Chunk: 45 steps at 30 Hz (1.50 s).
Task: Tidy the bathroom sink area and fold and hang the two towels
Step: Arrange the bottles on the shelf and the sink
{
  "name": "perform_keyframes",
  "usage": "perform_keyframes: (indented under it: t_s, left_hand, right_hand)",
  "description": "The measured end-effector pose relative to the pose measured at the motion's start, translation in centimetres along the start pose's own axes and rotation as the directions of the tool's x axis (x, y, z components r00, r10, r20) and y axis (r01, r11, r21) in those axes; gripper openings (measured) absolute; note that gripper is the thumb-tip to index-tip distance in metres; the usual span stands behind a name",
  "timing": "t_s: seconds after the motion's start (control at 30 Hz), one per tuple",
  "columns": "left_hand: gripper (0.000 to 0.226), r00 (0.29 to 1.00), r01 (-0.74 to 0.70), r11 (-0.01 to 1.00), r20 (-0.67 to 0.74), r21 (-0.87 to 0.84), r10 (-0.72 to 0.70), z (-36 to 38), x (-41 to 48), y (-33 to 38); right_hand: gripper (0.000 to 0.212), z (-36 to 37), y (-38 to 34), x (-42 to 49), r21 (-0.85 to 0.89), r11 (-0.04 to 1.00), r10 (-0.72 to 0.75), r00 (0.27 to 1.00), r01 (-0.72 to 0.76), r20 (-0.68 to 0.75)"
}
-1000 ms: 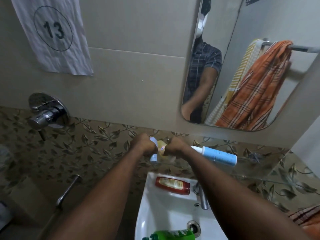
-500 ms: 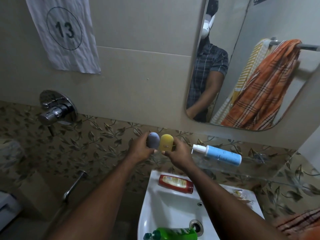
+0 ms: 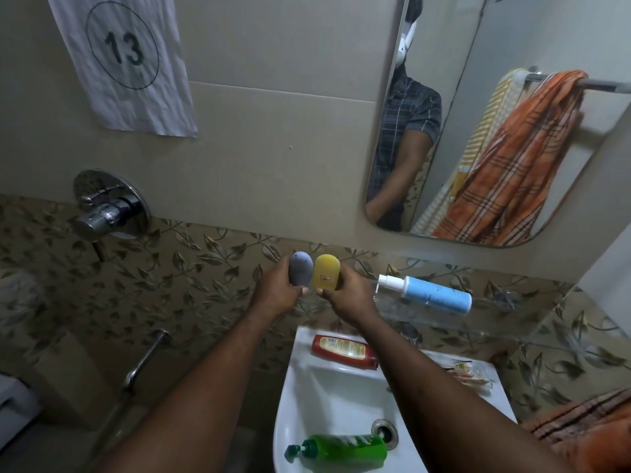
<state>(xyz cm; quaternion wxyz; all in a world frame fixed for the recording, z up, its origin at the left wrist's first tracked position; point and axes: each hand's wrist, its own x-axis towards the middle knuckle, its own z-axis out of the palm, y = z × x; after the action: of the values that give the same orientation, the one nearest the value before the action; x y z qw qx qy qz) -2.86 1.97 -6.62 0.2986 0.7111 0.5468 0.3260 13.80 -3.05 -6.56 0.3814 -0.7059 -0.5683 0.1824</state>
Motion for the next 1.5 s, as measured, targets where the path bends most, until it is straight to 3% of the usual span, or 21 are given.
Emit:
perform_keyframes:
  t_s: [0.13,0.27,0.37,0.47,0.57,0.67,0.73,0.87,1.0,1.07,1.17,1.3,1.4,1.5]
  left_hand:
    - [0.078,1.000,-0.008,1.000,-0.013,0.013,0.008,0.2,-0.1,-0.3]
    - [0.107,0.995,-0.037,0.990,-0.091,0.136,0.050,0.1,-0.7,-0.2]
    - [0.113,0.945,-0.168,0.951,-0.232,0.260,0.231,0.3,-1.8,0.3]
    - [0.097,0.845,-0.337,0.880,-0.306,0.335,0.440,0.9,-2.9,2.0]
    - [0.059,0.766,-0.462,0.810,-0.299,0.361,0.570,2.0,-3.7,4.6]
    - [0.033,0.803,-0.528,0.809,-0.160,0.258,0.574,3.4,-4.3,7.2]
    - [0.025,0.823,-0.547,0.814,-0.048,0.196,0.565,4.4,-4.8,8.3]
    - [0.018,0.856,-0.513,0.832,0.048,0.210,0.515,7.0,-5.7,9.2]
    - [0.017,0.922,-0.386,0.905,0.107,0.177,0.372,9.1,-6.1,9.3]
    - [0.017,0.956,-0.284,0.945,0.129,0.165,0.265,9.9,-6.0,9.2]
    - [0.023,0.971,-0.209,0.962,0.152,0.174,0.183,10.5,-5.7,9.1]
    - [0.045,0.976,-0.182,0.980,0.139,0.084,0.170,10.3,-5.1,9.4]
    - [0.051,0.984,-0.174,0.983,0.040,0.053,0.172,9.7,-4.6,10.0]
    - [0.048,0.985,-0.158,0.981,-0.051,0.109,0.164,8.7,-4.5,9.7]
  right_hand:
    - [0.051,-0.2,-0.2,-0.5,0.029,0.999,0.017,1.000,-0.017,0.018]
    - [0.056,-1.0,0.2,-0.8,0.054,0.997,0.045,0.998,-0.047,0.044]
    - [0.060,-2.1,0.7,-1.2,-0.012,0.999,0.049,0.998,-0.049,0.038]
    - [0.061,-3.7,1.1,-1.6,-0.046,0.998,0.031,0.999,-0.030,0.027]
    - [0.049,-6.0,1.7,-1.6,-0.107,0.994,-0.028,0.999,0.025,-0.023]
    - [0.030,-9.1,2.9,-1.1,-0.269,0.959,-0.127,0.984,0.089,-0.128]
    - [0.030,-11.3,3.9,-0.5,-0.457,0.887,-0.142,0.982,0.072,-0.122]
    - [0.041,-14.3,6.2,0.0,-0.742,0.671,0.023,1.000,-0.014,0.001]
    - [0.043,-15.5,7.4,-0.6,-0.826,0.564,0.063,0.997,0.008,0.052]
    - [0.043,-15.3,7.4,-0.8,-0.788,0.616,0.071,0.996,0.000,0.056]
    - [0.044,-14.2,6.3,-0.5,-0.614,0.789,0.086,0.993,-0.015,0.087]
    - [0.048,-12.7,3.9,-0.2,-0.129,0.989,0.083,0.994,-0.073,0.072]
    - [0.040,-11.7,2.6,-0.1,0.277,0.953,0.103,0.990,-0.127,0.099]
    - [0.039,-10.9,2.2,0.0,0.401,0.912,0.037,0.989,-0.091,0.142]
